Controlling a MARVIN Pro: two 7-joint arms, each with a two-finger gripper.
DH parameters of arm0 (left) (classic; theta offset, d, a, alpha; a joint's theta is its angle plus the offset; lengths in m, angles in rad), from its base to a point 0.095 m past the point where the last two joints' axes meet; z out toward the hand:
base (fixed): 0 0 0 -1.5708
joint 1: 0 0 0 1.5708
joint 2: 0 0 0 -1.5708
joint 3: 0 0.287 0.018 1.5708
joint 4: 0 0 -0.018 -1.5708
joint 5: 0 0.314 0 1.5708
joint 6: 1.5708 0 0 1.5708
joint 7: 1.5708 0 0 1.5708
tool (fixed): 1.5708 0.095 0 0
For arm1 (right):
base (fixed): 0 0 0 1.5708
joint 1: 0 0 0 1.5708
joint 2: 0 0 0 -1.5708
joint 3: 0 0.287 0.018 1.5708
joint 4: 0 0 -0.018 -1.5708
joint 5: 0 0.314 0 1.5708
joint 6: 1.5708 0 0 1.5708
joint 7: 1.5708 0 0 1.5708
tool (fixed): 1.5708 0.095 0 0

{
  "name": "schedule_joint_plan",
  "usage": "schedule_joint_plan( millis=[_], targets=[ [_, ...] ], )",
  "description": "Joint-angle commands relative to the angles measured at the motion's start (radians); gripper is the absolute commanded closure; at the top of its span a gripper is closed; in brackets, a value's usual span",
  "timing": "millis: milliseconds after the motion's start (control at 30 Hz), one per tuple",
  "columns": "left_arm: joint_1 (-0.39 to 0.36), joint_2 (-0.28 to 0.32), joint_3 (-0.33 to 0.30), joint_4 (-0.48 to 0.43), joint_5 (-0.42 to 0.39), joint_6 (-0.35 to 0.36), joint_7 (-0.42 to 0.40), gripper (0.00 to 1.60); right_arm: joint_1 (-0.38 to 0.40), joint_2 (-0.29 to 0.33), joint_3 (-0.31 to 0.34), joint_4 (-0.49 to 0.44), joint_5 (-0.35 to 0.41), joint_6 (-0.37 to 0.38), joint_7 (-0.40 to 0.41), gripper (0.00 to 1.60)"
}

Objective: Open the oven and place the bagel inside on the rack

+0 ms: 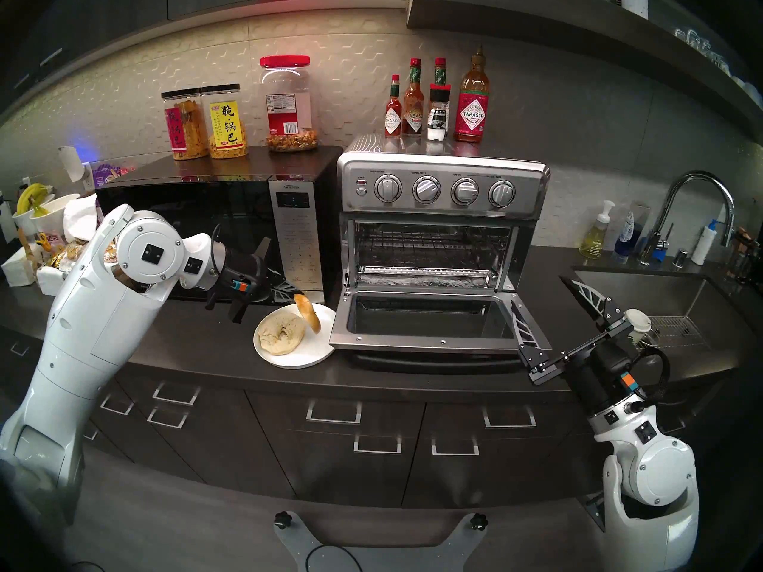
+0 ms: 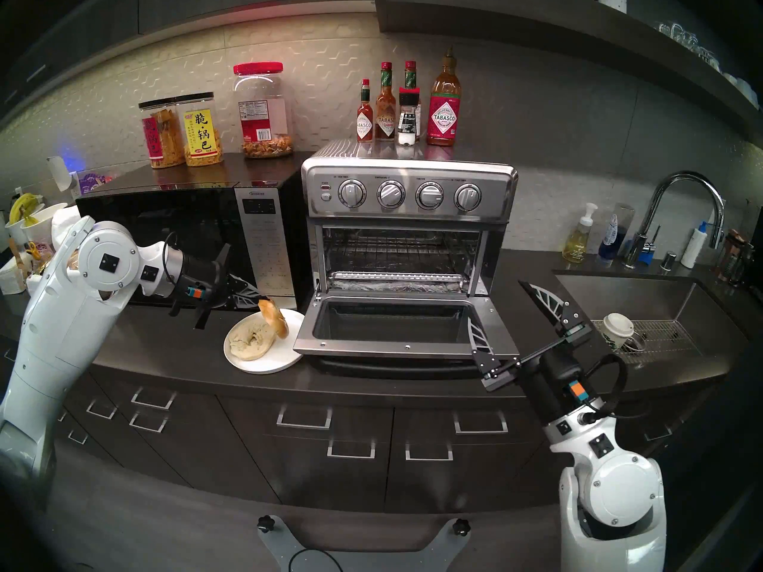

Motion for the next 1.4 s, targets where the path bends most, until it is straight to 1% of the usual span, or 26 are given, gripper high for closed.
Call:
schedule_joint_plan(
  millis=[0,133,200,267,333,467,633,767,933,1033,1133,1367],
  targets=[
    [-0.096,-0.022,0.010,0.024,-0.027,-0.004,-0.035,1.60,0.004,0.002,-0.001,-0.022,0.005,-0.005,0.002,0.00],
    [-0.111,-0.003,-0.010,0.017,-0.036,-0.002,-0.050,1.60,0.005,0.002,-0.001,-0.021,0.004,-0.006,0.002,0.00],
    [-0.123,0.013,-0.028,0.002,-0.043,0.000,-0.061,1.60,0.005,0.002,-0.001,-0.020,0.004,-0.006,0.001,0.00],
    [-0.129,0.033,-0.062,-0.021,-0.063,0.008,-0.076,1.60,0.005,0.002,-0.001,-0.020,0.004,-0.006,0.001,0.00],
    [-0.125,0.039,-0.073,-0.030,-0.072,0.016,-0.080,1.60,0.005,0.002,-0.001,-0.020,0.004,-0.006,0.001,0.00],
    [-0.080,0.074,-0.118,-0.082,-0.120,0.041,-0.114,1.60,0.005,0.002,-0.001,-0.021,0.004,-0.006,0.001,0.00],
    [-0.022,0.121,-0.167,-0.154,-0.185,0.067,-0.175,1.60,0.004,0.002,-0.001,-0.021,0.005,-0.005,0.002,0.00],
    [0.030,0.152,-0.210,-0.194,-0.221,0.082,-0.180,1.60,0.004,0.002,-0.001,-0.022,0.005,-0.005,0.002,0.00],
    [0.092,0.180,-0.256,-0.214,-0.246,0.086,-0.180,1.60,0.004,0.002,-0.001,-0.022,0.005,-0.005,0.002,0.00],
    [0.113,0.189,-0.266,-0.213,-0.249,0.082,-0.180,1.60,0.004,0.002,-0.001,-0.022,0.005,-0.005,0.002,0.00],
    [0.118,0.190,-0.261,-0.198,-0.241,0.066,-0.180,1.60,0.004,0.002,-0.001,-0.022,0.006,-0.005,0.002,0.00],
    [0.105,0.181,-0.211,-0.146,-0.217,0.032,-0.180,1.60,0.004,0.002,-0.001,-0.022,0.006,-0.005,0.002,0.00]
  ],
)
